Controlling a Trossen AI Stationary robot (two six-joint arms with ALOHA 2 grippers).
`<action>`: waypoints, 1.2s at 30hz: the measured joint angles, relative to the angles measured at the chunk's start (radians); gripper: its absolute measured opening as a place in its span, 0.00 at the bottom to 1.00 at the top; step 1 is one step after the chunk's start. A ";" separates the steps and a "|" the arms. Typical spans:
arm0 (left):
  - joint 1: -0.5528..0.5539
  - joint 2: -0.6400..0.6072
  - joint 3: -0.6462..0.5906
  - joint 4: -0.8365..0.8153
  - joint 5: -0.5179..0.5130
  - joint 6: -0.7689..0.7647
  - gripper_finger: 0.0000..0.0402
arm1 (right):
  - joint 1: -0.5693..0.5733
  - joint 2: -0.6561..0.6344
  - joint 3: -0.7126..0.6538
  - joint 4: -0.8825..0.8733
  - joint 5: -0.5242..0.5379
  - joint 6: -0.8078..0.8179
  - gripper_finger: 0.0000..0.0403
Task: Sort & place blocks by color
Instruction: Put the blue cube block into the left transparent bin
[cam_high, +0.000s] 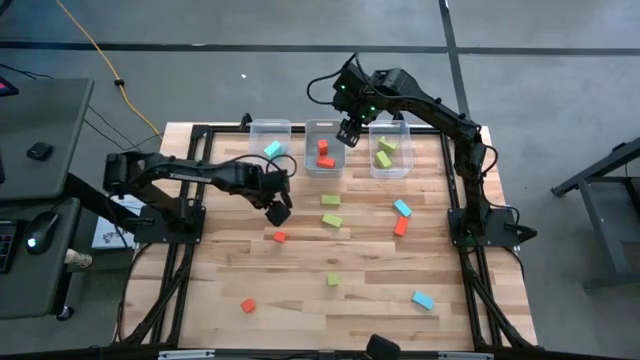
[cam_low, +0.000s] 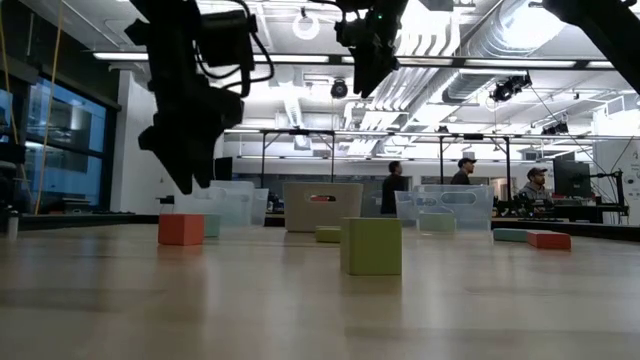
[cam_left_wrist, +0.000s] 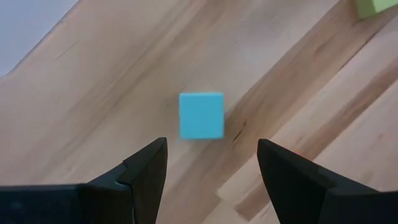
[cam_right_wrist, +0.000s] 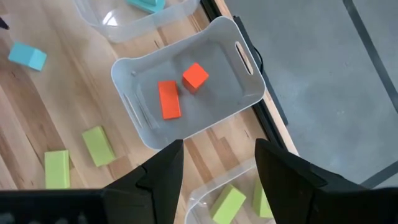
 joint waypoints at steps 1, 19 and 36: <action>-0.002 0.009 0.000 0.014 -0.001 -0.008 0.57 | 0.000 0.000 0.000 0.000 0.000 0.000 0.47; 0.005 0.070 0.000 0.036 -0.051 0.000 0.57 | 0.000 0.001 0.000 0.003 -0.004 -0.001 0.47; 0.034 0.180 0.001 0.109 -0.018 0.040 0.57 | 0.002 0.001 -0.001 0.009 -0.004 0.018 0.47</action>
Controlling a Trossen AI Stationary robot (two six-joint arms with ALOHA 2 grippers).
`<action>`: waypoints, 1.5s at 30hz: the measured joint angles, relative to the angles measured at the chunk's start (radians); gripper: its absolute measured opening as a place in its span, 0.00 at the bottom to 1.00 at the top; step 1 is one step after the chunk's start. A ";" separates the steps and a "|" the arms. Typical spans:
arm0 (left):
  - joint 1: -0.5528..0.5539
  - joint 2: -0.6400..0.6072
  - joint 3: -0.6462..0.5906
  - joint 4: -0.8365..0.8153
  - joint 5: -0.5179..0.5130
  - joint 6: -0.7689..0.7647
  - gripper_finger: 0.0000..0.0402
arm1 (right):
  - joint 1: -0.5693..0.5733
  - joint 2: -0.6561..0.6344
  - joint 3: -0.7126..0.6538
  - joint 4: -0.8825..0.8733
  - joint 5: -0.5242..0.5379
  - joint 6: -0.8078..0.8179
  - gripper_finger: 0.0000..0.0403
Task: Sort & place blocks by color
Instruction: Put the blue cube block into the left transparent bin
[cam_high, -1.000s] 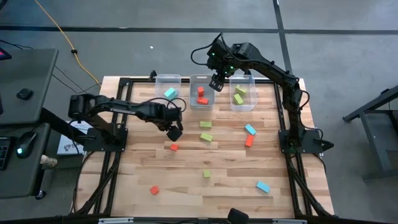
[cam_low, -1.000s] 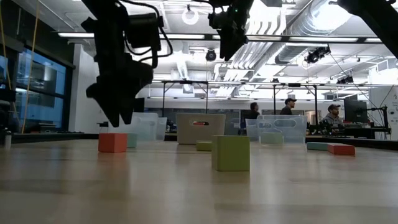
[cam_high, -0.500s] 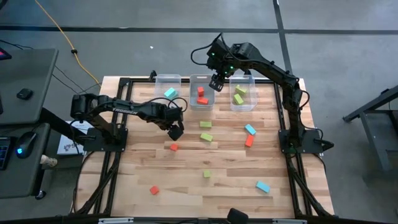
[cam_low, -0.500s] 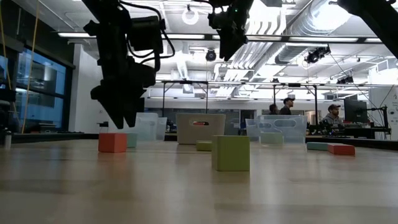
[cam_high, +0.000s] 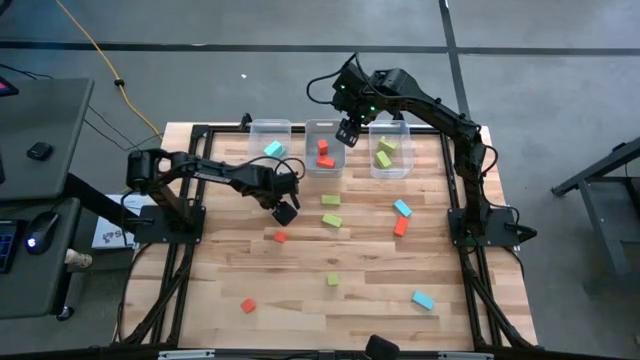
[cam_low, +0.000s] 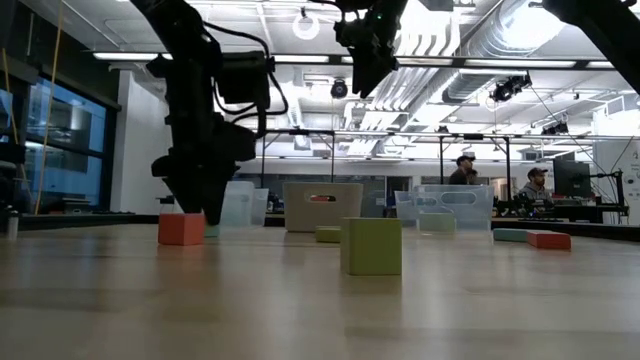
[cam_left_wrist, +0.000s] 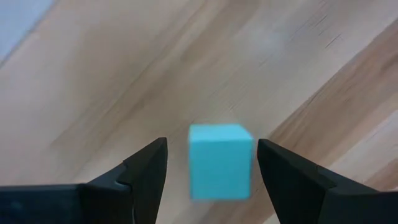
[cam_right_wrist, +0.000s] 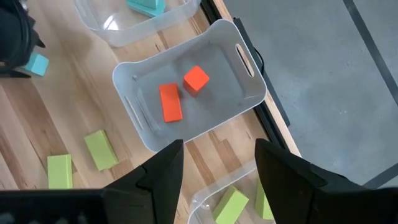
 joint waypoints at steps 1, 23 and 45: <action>-0.002 0.010 0.000 0.001 0.000 -0.003 0.57 | 0.000 0.000 0.000 0.000 0.000 0.000 0.47; -0.004 0.010 0.014 -0.003 0.016 0.122 0.20 | 0.000 0.000 0.000 0.018 0.000 0.016 0.47; 0.216 -0.256 0.148 -0.012 -0.037 0.442 0.22 | 0.073 0.000 0.000 -0.035 0.000 0.192 0.47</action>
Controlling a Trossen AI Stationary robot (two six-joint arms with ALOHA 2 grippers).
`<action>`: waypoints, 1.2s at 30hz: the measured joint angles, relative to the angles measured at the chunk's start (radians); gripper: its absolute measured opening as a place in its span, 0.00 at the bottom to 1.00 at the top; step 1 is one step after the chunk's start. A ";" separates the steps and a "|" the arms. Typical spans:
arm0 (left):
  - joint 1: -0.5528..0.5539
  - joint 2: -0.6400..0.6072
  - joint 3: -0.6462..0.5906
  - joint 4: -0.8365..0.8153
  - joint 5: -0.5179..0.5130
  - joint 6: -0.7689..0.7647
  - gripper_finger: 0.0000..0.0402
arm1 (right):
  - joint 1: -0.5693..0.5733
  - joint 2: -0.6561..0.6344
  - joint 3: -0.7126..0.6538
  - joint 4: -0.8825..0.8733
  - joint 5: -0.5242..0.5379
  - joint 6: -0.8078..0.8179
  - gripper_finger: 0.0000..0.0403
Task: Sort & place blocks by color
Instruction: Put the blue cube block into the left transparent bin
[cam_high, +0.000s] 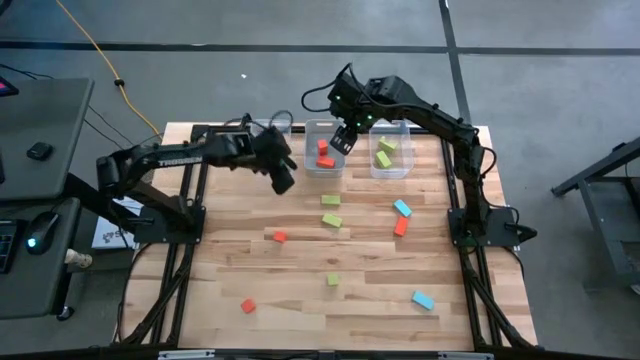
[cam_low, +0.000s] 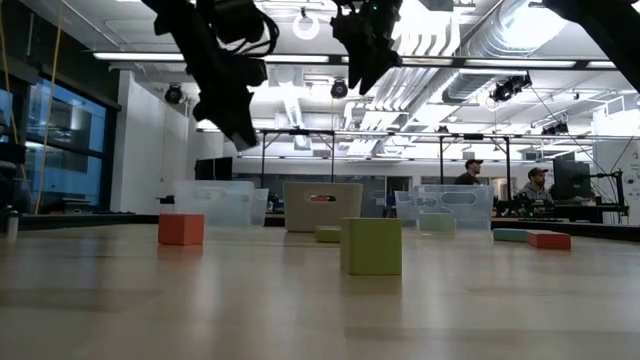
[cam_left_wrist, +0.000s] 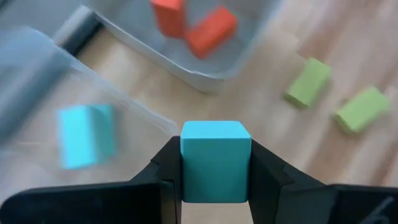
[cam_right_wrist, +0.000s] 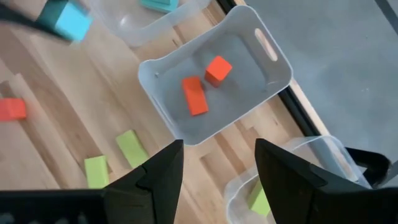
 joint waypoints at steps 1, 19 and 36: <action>0.019 -0.006 0.007 -0.002 -0.010 0.024 0.22 | 0.007 0.000 0.000 0.000 0.001 0.011 0.47; 0.389 0.039 0.039 0.106 -0.019 0.300 0.22 | 0.077 0.000 0.000 0.017 0.140 0.221 0.47; 0.484 0.251 0.039 0.129 0.029 0.286 0.22 | 0.077 0.000 0.000 0.074 0.142 0.221 0.47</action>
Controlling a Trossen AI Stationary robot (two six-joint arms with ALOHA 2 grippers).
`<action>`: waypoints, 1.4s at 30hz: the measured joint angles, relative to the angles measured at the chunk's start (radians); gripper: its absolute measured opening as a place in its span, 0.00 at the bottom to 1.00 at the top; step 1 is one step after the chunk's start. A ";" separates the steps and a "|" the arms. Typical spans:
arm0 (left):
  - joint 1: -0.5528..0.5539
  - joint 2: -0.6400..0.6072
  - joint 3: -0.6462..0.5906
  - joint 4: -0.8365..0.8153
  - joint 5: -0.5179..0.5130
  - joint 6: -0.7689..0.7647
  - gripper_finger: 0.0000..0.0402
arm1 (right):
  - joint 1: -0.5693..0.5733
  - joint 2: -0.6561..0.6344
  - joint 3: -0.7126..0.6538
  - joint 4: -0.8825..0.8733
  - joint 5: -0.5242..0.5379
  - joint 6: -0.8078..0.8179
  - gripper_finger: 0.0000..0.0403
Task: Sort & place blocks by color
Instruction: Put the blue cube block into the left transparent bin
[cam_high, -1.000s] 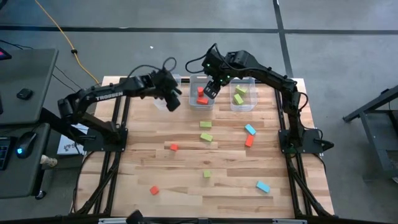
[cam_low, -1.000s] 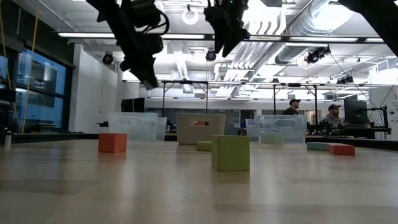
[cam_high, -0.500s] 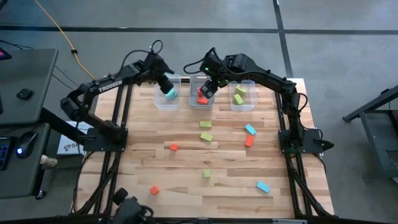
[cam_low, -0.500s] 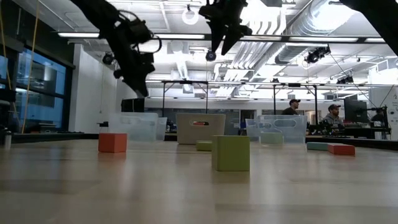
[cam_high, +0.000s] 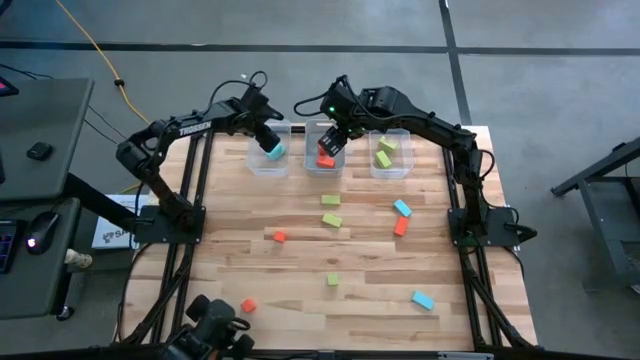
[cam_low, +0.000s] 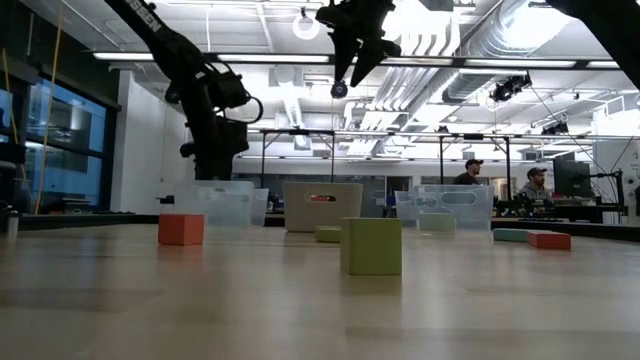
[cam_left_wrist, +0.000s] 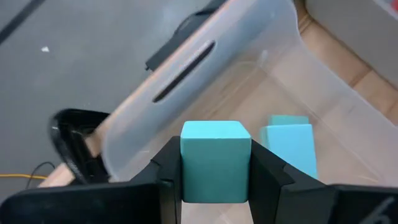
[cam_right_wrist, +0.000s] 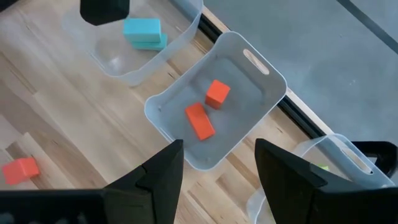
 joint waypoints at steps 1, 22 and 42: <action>0.000 0.009 0.000 0.000 0.007 0.000 0.22 | 0.000 0.000 0.000 0.000 0.000 -0.006 0.47; 0.000 0.127 0.000 0.009 0.024 -0.001 0.22 | 0.001 0.000 0.000 -0.001 -0.004 -0.013 0.47; -0.014 0.127 0.000 0.013 0.023 0.025 0.37 | 0.001 0.000 0.000 -0.006 -0.006 -0.010 0.47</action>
